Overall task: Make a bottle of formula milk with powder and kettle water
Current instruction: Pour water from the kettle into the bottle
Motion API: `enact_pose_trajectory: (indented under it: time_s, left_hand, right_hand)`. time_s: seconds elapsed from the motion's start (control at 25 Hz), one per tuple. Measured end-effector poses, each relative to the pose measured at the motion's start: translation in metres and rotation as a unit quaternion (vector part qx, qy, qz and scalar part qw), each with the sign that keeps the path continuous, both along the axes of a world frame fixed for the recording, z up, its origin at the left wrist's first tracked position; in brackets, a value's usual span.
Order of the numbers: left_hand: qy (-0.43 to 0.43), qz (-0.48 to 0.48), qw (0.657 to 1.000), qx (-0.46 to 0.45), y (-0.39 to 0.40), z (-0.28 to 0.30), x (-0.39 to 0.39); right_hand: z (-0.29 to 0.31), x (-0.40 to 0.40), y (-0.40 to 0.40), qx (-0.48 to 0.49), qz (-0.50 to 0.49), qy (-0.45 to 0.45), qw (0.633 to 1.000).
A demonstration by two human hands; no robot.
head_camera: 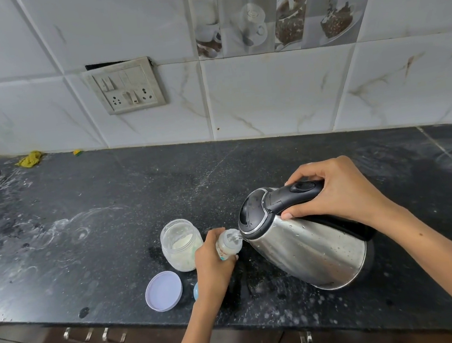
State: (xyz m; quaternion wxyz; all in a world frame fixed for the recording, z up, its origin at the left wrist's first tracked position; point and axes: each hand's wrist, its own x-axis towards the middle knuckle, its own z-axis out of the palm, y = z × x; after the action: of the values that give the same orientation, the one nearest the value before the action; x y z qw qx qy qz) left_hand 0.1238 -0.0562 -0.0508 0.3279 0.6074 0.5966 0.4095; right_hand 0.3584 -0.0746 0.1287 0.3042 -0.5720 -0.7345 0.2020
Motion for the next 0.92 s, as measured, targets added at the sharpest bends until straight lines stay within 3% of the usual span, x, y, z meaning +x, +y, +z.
enact_pose_trajectory:
  time_s: [0.92]
  left_hand:
    - [0.012,0.004,1.0,0.011,-0.0005,0.0007,-0.003]
  right_hand:
    - [0.0026,-0.0094,0.0042,-0.015,-0.001,-0.034,0.999]
